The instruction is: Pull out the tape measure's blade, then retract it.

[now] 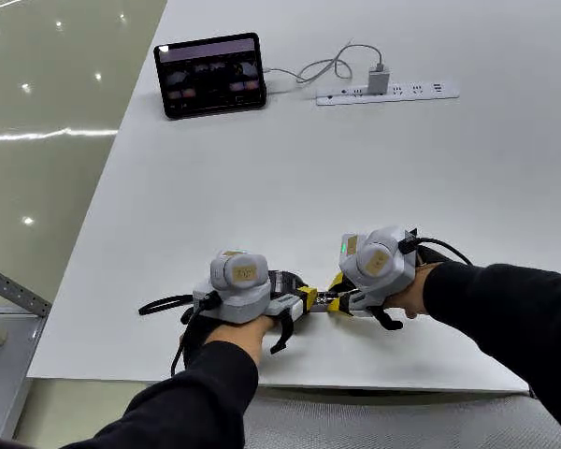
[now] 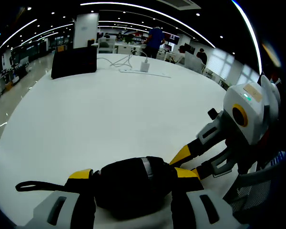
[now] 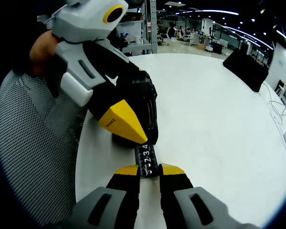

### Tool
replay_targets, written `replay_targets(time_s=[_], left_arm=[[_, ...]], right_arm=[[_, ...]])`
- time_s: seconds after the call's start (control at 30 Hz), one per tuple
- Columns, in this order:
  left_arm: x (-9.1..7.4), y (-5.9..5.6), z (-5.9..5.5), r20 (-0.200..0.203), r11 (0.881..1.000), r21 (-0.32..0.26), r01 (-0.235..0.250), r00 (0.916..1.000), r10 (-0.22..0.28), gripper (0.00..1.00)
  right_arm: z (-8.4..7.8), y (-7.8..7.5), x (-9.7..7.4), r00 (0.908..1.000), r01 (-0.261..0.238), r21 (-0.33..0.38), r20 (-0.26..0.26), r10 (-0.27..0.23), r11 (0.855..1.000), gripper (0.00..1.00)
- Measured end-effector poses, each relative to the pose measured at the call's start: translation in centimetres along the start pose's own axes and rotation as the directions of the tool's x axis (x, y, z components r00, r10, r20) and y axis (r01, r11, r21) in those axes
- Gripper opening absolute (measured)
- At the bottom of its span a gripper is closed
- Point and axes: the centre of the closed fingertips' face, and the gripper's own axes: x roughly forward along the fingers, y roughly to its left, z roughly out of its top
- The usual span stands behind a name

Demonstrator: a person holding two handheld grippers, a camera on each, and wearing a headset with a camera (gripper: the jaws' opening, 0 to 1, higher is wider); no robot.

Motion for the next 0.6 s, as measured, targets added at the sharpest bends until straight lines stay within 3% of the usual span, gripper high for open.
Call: replay_targets(time_s=[0.6], left_arm=[[-0.02, 0.03, 0.04, 0.001, 1.000, -0.010, 0.007, 1.0000, -0.007, 0.60]], right_arm=[[0.76, -0.10, 0.64, 0.9997, 0.003, 0.002, 0.024, -0.003, 1.000, 0.11]])
